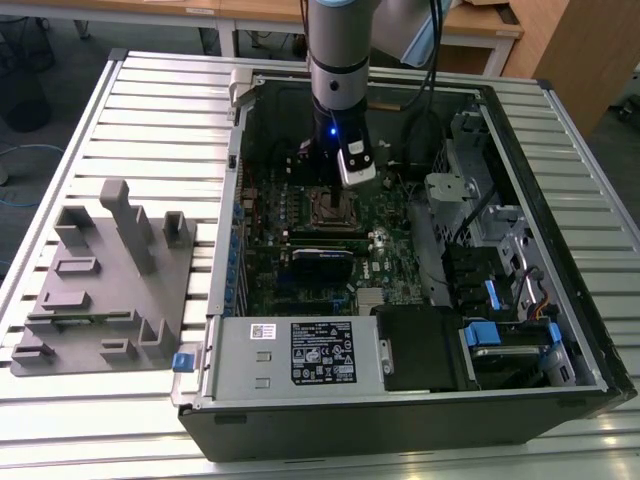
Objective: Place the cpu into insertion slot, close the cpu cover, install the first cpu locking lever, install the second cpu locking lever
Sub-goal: 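Install the first cpu locking lever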
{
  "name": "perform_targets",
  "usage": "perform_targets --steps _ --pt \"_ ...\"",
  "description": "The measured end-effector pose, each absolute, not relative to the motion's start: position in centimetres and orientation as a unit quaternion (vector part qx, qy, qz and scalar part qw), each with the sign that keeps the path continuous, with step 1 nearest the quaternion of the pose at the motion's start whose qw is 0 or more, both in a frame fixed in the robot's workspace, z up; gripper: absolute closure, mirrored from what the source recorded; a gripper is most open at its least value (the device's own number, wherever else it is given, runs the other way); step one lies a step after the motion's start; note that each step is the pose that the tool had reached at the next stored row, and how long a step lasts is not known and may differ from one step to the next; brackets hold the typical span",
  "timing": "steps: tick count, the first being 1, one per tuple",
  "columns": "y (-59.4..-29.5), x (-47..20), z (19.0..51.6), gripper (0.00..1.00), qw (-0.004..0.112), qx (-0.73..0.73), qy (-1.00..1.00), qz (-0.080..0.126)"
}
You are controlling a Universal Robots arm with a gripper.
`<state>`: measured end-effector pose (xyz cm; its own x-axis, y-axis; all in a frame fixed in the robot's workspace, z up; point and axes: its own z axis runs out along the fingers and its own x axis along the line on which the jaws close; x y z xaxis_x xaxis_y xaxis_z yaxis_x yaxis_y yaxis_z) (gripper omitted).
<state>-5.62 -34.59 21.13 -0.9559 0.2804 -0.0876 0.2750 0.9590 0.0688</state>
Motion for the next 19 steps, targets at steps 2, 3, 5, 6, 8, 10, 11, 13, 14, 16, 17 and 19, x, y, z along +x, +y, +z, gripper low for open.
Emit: perform_targets --steps 2,3,5,6,8,10,11,13,14,16,17,19 --pt "-34.6 -5.53 21.14 0.9 0.047 0.138 0.989 0.028" --pt "-34.59 -5.44 21.14 0.9 0.046 0.137 0.989 0.028" --pt "-34.59 -5.27 21.12 0.9 0.043 0.136 0.989 0.028" --pt "-34.59 -5.19 21.09 0.9 0.04 0.135 0.99 0.028" --pt "-34.59 -5.13 21.08 0.9 0.038 0.134 0.99 0.028" --pt "-34.6 -5.13 21.08 0.9 0.038 0.134 0.99 0.027" --pt "-34.59 -5.13 21.07 0.9 0.038 0.134 0.99 0.028" --pt "-34.59 -5.12 21.04 0.9 0.035 0.134 0.99 0.027" --pt "-34.59 -5.12 21.01 0.9 0.028 0.134 0.99 0.026" --pt "-34.59 -5.12 20.96 0.9 0.013 0.134 0.991 0.024" --pt "-34.59 -5.12 20.93 0.9 0.006 0.134 0.991 0.023" --pt "-34.59 -5.12 20.93 0.9 0.005 0.134 0.991 0.023"
